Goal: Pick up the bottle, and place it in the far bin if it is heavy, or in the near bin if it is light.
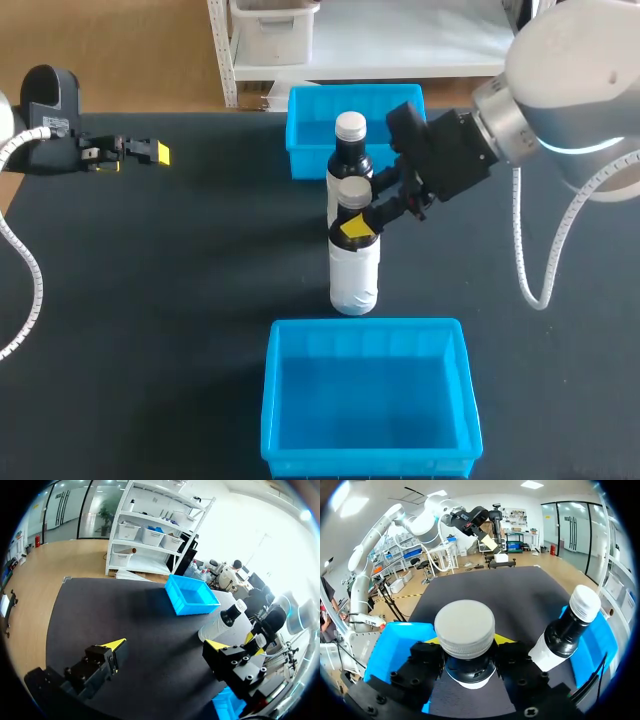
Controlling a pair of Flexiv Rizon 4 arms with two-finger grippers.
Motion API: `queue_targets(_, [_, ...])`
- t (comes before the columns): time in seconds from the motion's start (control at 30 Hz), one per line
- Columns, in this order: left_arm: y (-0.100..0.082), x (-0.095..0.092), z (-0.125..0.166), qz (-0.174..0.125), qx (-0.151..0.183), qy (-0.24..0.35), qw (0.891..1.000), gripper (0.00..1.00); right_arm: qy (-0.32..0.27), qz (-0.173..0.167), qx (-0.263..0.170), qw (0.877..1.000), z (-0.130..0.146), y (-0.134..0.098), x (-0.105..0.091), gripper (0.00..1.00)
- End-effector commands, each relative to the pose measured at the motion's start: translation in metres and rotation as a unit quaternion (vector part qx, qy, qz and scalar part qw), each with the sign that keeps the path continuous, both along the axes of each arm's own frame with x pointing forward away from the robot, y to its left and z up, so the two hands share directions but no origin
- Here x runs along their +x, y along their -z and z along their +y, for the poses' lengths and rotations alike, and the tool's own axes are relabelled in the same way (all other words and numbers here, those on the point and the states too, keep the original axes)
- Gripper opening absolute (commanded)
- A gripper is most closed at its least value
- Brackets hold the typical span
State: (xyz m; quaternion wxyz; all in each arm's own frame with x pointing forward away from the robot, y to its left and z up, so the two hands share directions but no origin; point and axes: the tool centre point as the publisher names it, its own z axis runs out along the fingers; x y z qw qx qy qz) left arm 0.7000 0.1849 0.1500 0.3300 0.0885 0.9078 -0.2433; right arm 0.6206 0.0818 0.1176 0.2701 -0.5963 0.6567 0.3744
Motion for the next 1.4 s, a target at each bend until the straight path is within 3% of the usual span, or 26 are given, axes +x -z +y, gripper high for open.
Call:
queue_targets(0.03, [0.000, 0.000, 0.000, 0.000, 0.000, 0.000, 1.000, 1.00, 0.003, -0.003, 0.001, 1.000, -0.005, 0.000, -0.002, 0.00])
queue_targets(0.77, [0.000, 0.000, 0.000, 0.000, 0.000, 0.000, 1.000, 1.00, 0.047, -0.039, -0.016, 0.998, -0.050, -0.035, 0.013, 0.00])
queue_targets(1.4, [0.000, 0.000, 0.000, 0.000, 0.000, 0.000, 1.000, 1.00, 0.107, -0.071, -0.055, 0.990, -0.117, -0.077, 0.020, 0.00])
